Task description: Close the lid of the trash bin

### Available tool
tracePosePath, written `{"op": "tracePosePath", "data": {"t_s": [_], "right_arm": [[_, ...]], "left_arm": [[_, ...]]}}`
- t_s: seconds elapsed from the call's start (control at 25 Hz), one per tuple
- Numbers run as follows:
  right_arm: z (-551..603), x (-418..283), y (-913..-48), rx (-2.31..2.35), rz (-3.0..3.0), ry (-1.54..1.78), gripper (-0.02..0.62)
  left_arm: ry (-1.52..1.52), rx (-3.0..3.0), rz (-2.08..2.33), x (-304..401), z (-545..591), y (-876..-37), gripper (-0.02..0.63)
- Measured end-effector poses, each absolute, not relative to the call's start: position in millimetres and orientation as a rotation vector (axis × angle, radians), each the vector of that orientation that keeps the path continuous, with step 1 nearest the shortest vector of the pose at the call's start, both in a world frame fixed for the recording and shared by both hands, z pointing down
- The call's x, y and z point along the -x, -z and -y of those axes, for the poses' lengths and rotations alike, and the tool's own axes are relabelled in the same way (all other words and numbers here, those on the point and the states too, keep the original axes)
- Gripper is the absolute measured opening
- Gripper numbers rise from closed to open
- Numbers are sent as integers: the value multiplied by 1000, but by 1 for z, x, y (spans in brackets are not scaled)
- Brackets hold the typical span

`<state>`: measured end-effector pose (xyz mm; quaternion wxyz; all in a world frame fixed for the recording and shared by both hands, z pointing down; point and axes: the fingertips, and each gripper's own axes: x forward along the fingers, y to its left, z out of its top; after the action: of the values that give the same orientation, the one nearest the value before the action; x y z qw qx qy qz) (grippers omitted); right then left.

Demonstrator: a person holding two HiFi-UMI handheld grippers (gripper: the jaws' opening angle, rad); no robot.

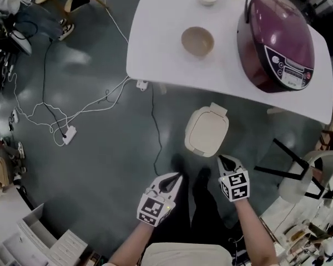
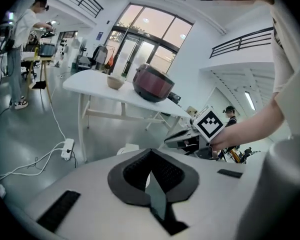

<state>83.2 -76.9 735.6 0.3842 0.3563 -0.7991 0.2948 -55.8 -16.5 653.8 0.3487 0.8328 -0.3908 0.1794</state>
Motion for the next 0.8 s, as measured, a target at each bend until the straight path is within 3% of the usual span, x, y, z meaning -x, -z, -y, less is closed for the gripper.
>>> {"op": "tracePosePath", "data": {"t_s": [0.44,0.8], "right_arm": [[54,-109,-500,-1227,2200,-682,13],[-1,-150,-384,-1325,2324,-510,12]], "left_arm": [[-400,-2287,988,53,9,-487,16],[-308,-2423,1058,21,-27,-396,15]]}}
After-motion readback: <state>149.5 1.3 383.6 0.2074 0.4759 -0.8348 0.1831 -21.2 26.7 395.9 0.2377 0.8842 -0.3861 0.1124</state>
